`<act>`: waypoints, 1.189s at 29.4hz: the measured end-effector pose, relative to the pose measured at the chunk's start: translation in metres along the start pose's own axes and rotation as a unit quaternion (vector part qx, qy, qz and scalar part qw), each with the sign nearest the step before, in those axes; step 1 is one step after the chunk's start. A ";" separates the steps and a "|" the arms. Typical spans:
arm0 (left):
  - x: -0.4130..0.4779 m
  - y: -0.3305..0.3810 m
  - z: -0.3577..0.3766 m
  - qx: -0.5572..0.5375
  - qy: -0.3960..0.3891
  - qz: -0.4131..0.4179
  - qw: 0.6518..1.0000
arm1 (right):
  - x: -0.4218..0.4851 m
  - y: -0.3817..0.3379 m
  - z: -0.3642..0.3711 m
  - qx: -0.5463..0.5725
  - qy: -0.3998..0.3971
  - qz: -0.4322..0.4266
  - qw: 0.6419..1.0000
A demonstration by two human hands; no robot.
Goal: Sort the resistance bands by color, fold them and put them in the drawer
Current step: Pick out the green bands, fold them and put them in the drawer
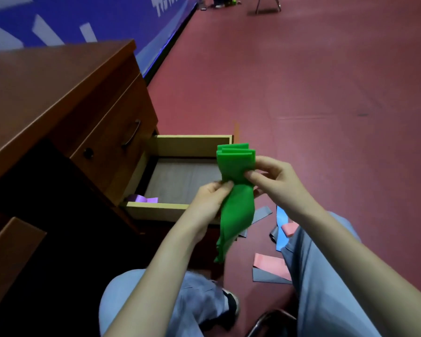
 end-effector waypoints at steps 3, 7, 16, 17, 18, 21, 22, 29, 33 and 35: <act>-0.008 0.002 -0.018 -0.027 0.019 -0.006 0.999 | 0.001 -0.001 0.009 -0.052 -0.090 -0.024 0.994; -0.014 0.012 -0.035 -0.072 0.039 -0.040 0.996 | 0.005 -0.005 0.022 -0.137 -0.140 -0.043 0.980; -0.027 0.034 -0.053 -0.171 0.029 -0.010 0.985 | 0.026 -0.020 0.044 -0.164 -0.149 -0.100 0.970; -0.027 0.032 -0.051 -0.160 0.022 -0.002 0.987 | 0.027 -0.018 0.043 -0.173 -0.144 -0.100 0.969; -0.026 0.029 -0.049 -0.129 0.021 0.012 0.991 | 0.027 -0.016 0.042 -0.182 -0.139 -0.098 0.969; -0.020 0.019 -0.040 -0.087 0.054 0.054 0.993 | 0.026 -0.010 0.040 -0.127 -0.119 -0.061 0.983; -0.017 0.017 -0.036 -0.097 0.068 0.068 0.991 | 0.026 -0.009 0.039 -0.067 -0.109 -0.039 0.991; 0.007 0.017 -0.010 -0.052 0.093 0.142 0.984 | 0.021 0.014 0.018 -0.027 -0.134 0.078 0.987; 0.020 0.016 0.003 0.003 0.096 0.189 0.977 | 0.022 0.019 0.003 0.022 -0.114 0.085 0.990; 0.030 0.013 0.009 0.015 0.100 0.184 0.978 | 0.023 0.021 -0.007 0.025 -0.095 0.084 0.992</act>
Point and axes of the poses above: each hand's wrist, its own x-axis towards the middle knuckle, its own z-axis out of the palm, y = z × x, the point moved 1 cm from there along x, towards the middle knuckle, and after that the axes turned 7 degrees about -x, right-handed, at the moved point
